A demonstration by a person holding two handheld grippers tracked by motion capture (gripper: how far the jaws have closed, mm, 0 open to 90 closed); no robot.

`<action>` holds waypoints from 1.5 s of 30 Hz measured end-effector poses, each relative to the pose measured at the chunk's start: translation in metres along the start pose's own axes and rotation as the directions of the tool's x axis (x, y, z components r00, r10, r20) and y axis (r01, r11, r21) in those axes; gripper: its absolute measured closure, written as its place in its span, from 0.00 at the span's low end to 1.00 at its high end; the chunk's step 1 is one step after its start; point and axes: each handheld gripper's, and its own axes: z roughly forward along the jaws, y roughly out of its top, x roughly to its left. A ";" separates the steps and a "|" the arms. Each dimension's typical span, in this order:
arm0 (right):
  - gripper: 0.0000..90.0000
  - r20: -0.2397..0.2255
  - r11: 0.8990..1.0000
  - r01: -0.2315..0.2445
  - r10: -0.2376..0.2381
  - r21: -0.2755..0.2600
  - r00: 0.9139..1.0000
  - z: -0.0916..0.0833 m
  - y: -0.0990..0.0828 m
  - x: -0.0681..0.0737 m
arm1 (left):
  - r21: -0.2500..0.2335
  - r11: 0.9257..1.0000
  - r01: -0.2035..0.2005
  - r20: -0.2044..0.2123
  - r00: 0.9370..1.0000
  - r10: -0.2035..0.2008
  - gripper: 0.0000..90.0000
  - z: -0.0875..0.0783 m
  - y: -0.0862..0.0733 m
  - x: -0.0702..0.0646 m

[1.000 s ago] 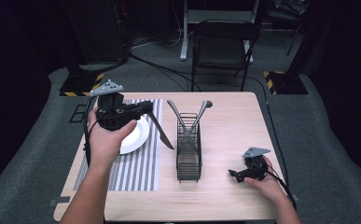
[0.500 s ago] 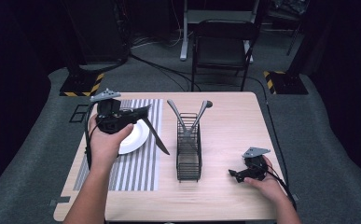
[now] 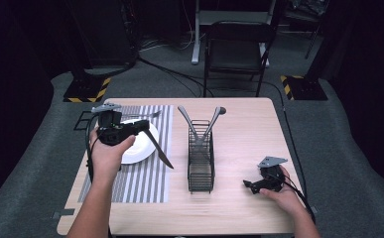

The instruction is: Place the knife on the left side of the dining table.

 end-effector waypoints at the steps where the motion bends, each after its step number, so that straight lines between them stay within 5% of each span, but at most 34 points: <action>1: 0.00 0.001 1.000 0.002 -0.002 -0.001 1.000 0.000 0.000 0.000 | 0.004 1.000 0.004 -0.004 1.000 -0.004 0.93 -0.001 -0.001 0.002; 32: 0.00 0.000 1.000 -0.002 0.002 0.002 1.000 0.000 0.000 0.000 | 0.024 0.994 0.110 -0.082 0.991 -0.108 0.93 0.002 -0.039 0.053; 45: 0.00 0.000 1.000 0.001 -0.001 0.000 1.000 0.000 0.000 0.000 | -0.030 0.981 0.191 -0.103 0.976 -0.193 0.92 -0.006 -0.056 0.073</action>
